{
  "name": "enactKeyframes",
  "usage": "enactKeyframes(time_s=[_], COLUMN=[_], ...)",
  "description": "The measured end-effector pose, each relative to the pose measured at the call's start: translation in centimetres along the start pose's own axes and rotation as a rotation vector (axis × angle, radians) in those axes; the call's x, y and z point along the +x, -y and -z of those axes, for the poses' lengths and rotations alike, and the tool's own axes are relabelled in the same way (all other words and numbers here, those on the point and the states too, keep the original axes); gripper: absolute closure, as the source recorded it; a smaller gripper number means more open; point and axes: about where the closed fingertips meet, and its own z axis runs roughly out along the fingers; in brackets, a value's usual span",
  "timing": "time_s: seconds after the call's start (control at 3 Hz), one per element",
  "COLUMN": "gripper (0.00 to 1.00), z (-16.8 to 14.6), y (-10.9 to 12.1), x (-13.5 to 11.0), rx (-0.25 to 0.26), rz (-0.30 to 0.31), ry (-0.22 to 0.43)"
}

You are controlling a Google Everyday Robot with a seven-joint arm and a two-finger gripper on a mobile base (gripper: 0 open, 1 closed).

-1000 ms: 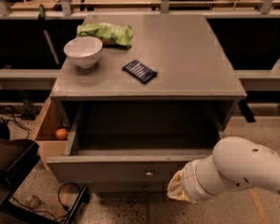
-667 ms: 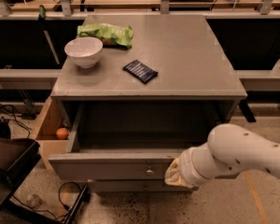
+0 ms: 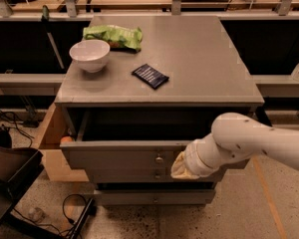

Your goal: Close top drawer

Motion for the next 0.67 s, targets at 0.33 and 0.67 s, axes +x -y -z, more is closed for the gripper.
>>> enactKeyframes(time_s=[0.33, 0.67], gripper=[1.0, 1.0], z=[-1.2, -1.2], y=[3.45, 3.44], x=[-0.13, -0.14], rx=[-0.004, -0.004], rz=[0.012, 0.012], ry=[0.006, 0.006])
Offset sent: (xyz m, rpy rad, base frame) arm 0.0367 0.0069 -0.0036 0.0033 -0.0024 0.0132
